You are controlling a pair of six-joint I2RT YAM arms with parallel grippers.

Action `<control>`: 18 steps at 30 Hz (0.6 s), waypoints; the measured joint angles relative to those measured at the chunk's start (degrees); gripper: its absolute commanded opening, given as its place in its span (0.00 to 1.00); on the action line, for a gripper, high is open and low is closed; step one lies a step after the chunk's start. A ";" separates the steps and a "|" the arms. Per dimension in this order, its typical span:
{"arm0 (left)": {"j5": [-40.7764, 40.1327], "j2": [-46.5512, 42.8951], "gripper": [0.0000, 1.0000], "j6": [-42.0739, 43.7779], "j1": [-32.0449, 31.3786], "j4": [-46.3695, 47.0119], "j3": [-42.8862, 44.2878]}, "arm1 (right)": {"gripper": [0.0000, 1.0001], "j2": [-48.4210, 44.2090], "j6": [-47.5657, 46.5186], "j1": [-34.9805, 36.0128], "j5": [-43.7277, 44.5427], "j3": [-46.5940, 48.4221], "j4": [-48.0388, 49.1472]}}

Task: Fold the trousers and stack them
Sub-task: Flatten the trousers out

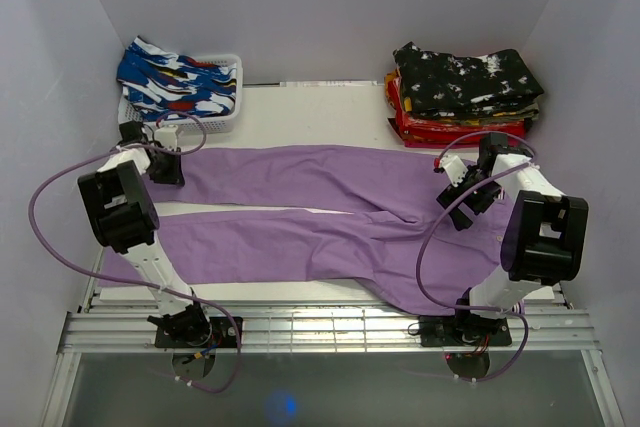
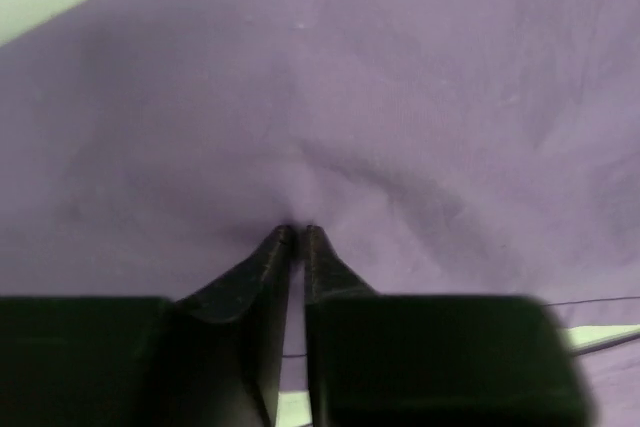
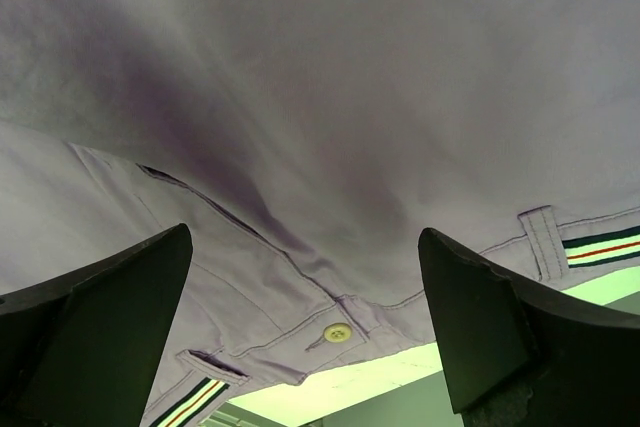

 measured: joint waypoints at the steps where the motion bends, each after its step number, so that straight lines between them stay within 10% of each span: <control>1: -0.55 0.00 0.01 0.39 -0.35 0.04 -0.07 | 1.00 0.04 0.00 0.00 0.11 0.00 0.00; 18: 0.20 -8.81 0.00 -6.21 -5.73 -4.94 9.35 | 1.00 -0.02 -0.66 0.00 1.64 0.79 0.09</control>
